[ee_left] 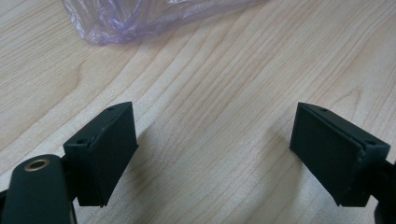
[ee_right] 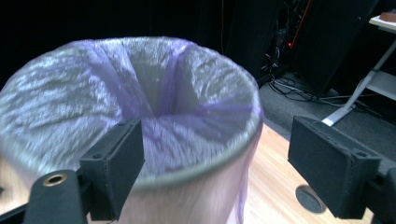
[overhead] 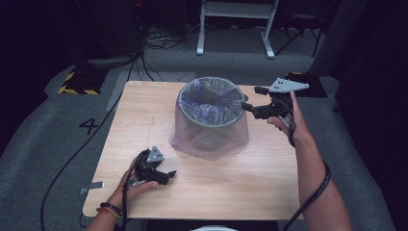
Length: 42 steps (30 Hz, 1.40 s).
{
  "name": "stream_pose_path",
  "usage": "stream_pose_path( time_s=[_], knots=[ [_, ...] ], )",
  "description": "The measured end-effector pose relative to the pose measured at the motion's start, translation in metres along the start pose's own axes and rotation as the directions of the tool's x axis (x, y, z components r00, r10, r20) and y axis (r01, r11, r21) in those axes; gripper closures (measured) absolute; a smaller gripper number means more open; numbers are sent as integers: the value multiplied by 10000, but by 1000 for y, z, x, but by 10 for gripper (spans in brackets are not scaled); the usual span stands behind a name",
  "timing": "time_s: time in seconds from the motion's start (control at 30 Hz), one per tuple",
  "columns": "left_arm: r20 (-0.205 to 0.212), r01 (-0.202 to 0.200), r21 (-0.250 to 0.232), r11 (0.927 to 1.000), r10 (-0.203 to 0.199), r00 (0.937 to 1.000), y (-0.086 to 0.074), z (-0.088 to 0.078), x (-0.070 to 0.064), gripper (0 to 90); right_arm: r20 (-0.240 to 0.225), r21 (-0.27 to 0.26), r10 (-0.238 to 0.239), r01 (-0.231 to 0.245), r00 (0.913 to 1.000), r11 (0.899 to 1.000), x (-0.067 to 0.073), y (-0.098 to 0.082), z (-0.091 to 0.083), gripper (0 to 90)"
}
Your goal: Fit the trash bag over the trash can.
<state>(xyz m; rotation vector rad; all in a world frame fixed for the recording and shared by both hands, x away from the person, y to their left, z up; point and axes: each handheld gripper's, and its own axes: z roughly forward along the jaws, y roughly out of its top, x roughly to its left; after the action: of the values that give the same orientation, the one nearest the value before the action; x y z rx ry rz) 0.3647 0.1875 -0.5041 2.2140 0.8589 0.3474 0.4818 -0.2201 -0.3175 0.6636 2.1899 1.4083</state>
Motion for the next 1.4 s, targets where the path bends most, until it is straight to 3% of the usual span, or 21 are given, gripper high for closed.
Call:
stream_pose_path(
  time_s=[0.2,0.43,0.97,1.2,1.4],
  knots=[
    [-2,0,0,10000,0,10000,0,0,0,143,17,248,-206,205,9998,9995,4,10,13,188],
    [-1,-2,3,10000,2,10000,0,0,0,143,-274,740,-510,529,9983,9958,14,20,34,193],
    [1,1,0,10000,-1,10000,0,0,0,143,-681,1412,-507,599,9964,9882,22,29,68,229],
    [1,5,-1,10000,-5,10000,0,0,0,143,-850,1748,-628,769,9944,9816,25,30,78,262],
    [1,3,-1,10000,-3,10000,0,0,0,143,-1073,2316,-687,921,9919,9684,29,30,89,273]
  ],
)
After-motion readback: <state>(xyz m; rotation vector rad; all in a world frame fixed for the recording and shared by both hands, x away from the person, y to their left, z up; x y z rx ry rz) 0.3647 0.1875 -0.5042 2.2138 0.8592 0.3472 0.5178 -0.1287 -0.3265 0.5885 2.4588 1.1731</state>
